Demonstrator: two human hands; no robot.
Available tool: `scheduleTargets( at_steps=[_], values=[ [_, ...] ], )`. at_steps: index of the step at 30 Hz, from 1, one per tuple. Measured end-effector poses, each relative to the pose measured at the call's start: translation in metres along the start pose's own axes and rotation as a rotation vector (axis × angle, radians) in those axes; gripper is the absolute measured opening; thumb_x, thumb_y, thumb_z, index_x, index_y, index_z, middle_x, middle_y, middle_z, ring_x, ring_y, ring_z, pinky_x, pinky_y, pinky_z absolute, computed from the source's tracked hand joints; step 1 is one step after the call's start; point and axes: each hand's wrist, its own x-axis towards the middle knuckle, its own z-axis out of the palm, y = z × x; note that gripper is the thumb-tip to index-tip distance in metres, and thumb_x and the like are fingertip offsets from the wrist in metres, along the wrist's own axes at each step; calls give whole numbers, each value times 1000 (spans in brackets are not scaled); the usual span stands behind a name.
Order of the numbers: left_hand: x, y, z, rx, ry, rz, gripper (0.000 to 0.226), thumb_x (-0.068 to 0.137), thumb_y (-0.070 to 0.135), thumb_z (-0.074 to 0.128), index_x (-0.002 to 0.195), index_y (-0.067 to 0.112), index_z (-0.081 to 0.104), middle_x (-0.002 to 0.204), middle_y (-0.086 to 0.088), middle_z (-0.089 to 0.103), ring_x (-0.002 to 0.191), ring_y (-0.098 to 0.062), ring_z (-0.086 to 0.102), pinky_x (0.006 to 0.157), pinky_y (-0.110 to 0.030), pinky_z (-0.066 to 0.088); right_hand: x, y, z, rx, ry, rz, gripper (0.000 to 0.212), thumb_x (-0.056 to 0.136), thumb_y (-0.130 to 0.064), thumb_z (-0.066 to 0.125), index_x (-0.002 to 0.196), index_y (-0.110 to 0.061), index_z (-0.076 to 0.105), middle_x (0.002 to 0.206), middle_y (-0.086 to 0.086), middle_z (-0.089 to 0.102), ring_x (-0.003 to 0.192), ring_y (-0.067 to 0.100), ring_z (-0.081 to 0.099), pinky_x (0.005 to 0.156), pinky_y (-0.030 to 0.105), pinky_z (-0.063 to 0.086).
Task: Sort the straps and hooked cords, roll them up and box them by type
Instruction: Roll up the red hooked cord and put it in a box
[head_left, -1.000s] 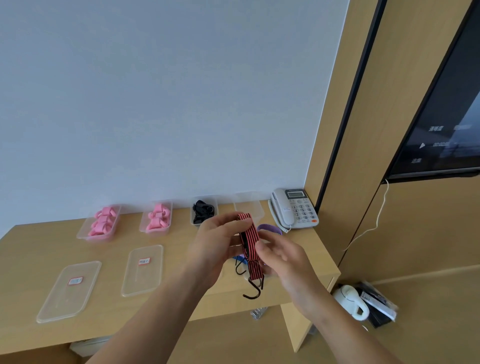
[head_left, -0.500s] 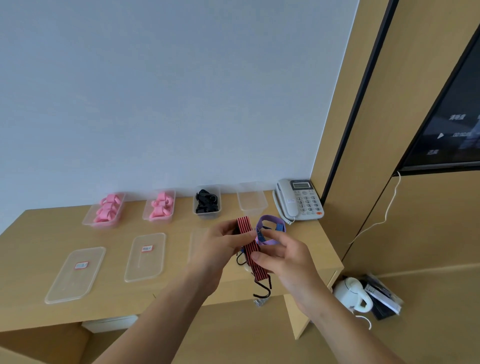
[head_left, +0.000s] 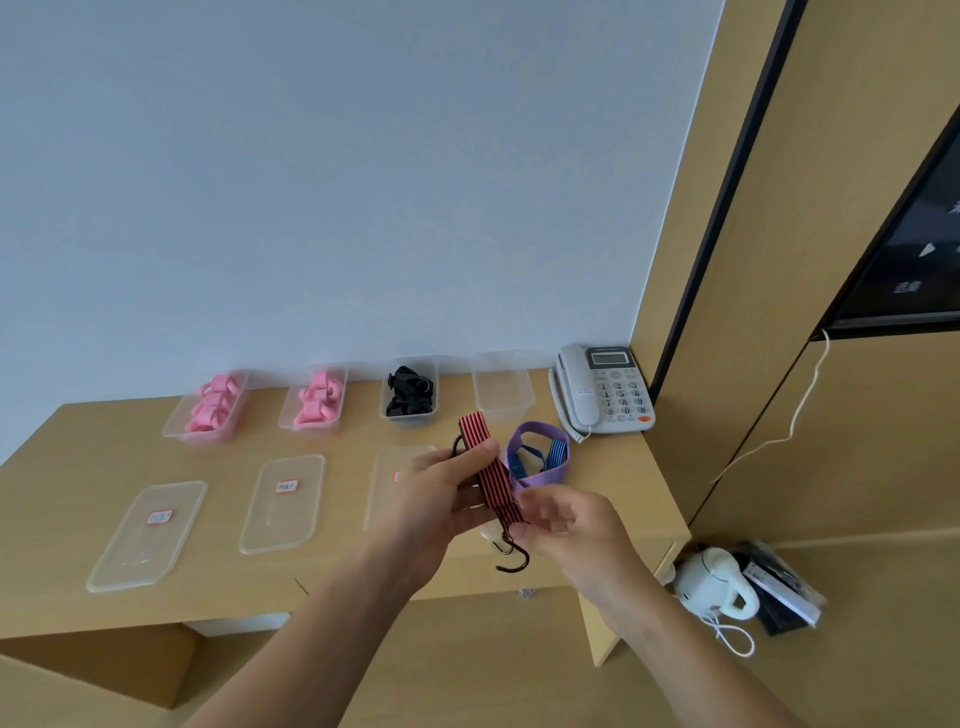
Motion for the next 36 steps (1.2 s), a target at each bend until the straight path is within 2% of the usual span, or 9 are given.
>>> scheduleTargets(
  at_steps=[4, 7, 12, 17, 20, 24, 26, 31, 36],
  values=[
    [8, -4, 18, 13, 7, 2, 21, 94, 18, 69, 102, -1, 73, 87, -17, 75, 68, -24, 71, 60, -30, 57, 11, 7, -12, -142, 50, -21, 23, 79, -9, 82, 76, -31, 75, 71, -13, 72, 70, 8, 64, 73, 22, 49],
    [15, -9, 27, 15, 29, 5, 18, 96, 15, 67, 105, 0, 72, 85, -14, 75, 67, -21, 72, 59, -27, 57, 19, 10, -21, -79, 87, -10, 33, 78, -4, 80, 66, -33, 73, 74, -8, 75, 70, 8, 68, 65, 13, 47],
    [26, -17, 31, 60, 28, -28, 22, 95, 16, 68, 111, 2, 73, 96, -11, 76, 84, -20, 71, 89, -41, 59, 37, 18, -27, 187, 108, 43, 24, 79, 9, 75, 77, -14, 80, 98, -2, 78, 93, 10, 74, 85, 25, 54],
    [37, -28, 31, 73, 40, -68, 21, 95, 16, 69, 112, 6, 75, 103, -10, 77, 89, -17, 71, 82, -35, 60, 55, 6, -26, 365, 102, 42, 30, 85, 10, 65, 89, -17, 76, 92, 1, 77, 87, 12, 72, 77, 23, 56],
    [50, -27, 25, 53, 50, -96, 22, 94, 18, 70, 112, 7, 76, 107, -13, 77, 94, -20, 72, 83, -35, 59, 72, 10, -20, 411, 129, 47, 30, 88, 3, 70, 103, -23, 68, 103, -4, 70, 84, -1, 68, 71, 14, 51],
    [77, -20, 13, -16, 43, -149, 26, 93, 17, 72, 114, 2, 75, 108, -16, 75, 101, -29, 71, 96, -45, 58, 100, 12, -7, 506, 71, 156, 29, 90, 1, 68, 108, -23, 67, 115, 7, 71, 108, 20, 69, 95, 42, 55],
    [93, -18, 6, -69, 42, -170, 25, 92, 15, 72, 111, -1, 75, 104, -17, 74, 98, -31, 69, 102, -50, 54, 113, 12, -2, 580, 62, 193, 30, 90, 3, 67, 114, -15, 66, 115, 11, 73, 111, 24, 69, 96, 41, 54],
    [141, -7, -9, -125, 19, -200, 34, 89, 12, 74, 119, -2, 67, 103, -18, 73, 89, -30, 71, 86, -45, 61, 153, 2, 14, 575, 64, 202, 27, 93, 2, 63, 118, -7, 63, 110, 7, 76, 103, 18, 72, 76, 25, 57],
    [193, -1, -31, -182, 17, -270, 76, 70, 14, 86, 137, 10, 50, 106, -15, 76, 88, -27, 70, 73, -43, 62, 191, -1, 24, 389, 126, 169, 29, 89, 0, 69, 117, -7, 66, 108, 7, 76, 101, 16, 72, 81, 25, 56]
  ],
)
